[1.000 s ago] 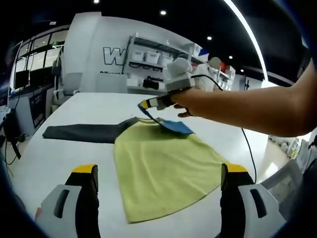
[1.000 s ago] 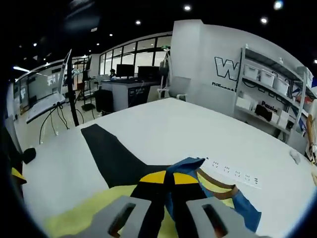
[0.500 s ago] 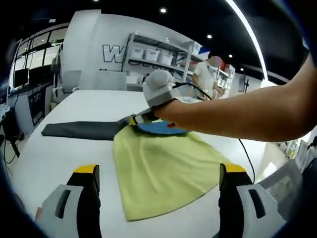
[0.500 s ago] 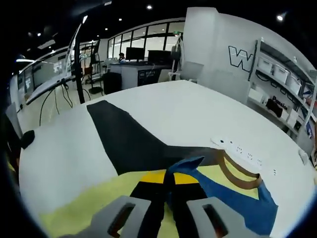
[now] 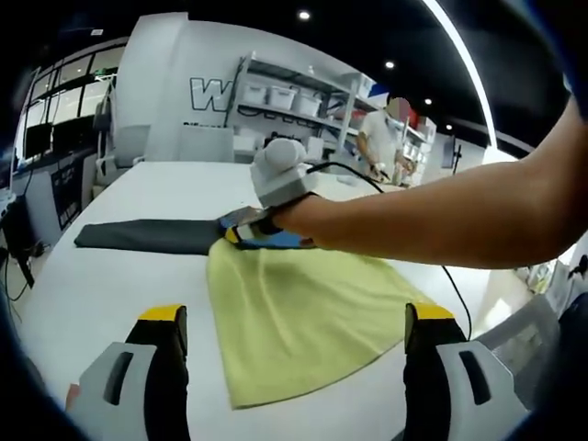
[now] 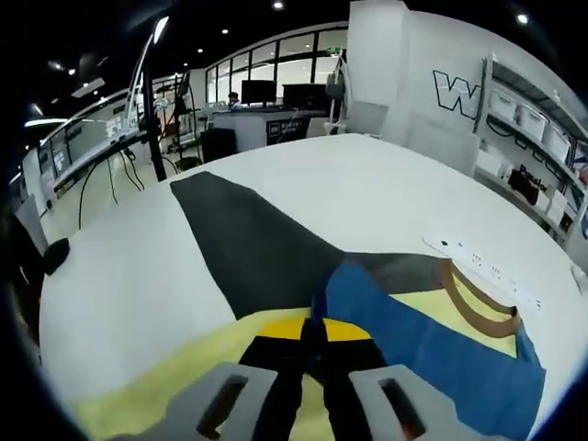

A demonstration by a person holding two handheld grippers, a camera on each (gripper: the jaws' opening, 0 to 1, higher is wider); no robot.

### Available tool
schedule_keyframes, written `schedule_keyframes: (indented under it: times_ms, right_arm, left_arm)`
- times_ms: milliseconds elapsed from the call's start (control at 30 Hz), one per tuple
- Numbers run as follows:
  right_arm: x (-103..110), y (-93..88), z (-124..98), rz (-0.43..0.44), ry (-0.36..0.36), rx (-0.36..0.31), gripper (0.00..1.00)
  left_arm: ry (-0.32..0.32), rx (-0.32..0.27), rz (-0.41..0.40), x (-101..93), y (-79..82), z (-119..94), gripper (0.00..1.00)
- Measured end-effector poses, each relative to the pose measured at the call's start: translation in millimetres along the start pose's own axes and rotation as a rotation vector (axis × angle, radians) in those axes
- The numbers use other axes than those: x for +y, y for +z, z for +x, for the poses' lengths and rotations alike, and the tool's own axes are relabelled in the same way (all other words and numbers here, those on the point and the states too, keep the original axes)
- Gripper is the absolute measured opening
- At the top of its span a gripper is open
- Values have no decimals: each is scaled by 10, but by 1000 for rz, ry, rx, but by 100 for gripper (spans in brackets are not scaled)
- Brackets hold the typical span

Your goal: Fold the garment on the visible template until the final outline fits inside the template.

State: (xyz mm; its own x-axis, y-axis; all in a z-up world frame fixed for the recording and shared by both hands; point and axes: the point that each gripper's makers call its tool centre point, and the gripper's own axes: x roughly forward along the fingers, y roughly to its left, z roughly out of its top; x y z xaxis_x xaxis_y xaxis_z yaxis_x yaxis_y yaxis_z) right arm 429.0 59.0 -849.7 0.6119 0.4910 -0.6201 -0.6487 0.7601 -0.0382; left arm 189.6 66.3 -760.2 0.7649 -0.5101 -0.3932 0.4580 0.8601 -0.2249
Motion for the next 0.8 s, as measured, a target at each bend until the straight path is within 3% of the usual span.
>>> schedule_keyframes:
  times_ms: [200,400,500,567,667,800]
  right_arm:
    - [69,-31,-2,29,34,6,7]
    - [270,113,-132,15,87,-53,3]
    - [221,179,-184,12,71,-89,0]
    - [121,159,-165,1,40,-83,0]
    - [33,0,-97,-9,24,-22,0]
    - [69,-128,-65,-7,39,15,0]
  left_arm:
    - [-6,5,3,-21,-11,4,92]
    - [-11,9,8,-40,-15,11,91]
    - [-14,11,10,-52,-18,14,91]
    - [-14,13,12,-56,-23,15,91]
    - [-15,14,13,-61,-23,17,90]
    - [-13,13,10,-51,-20,13,90]
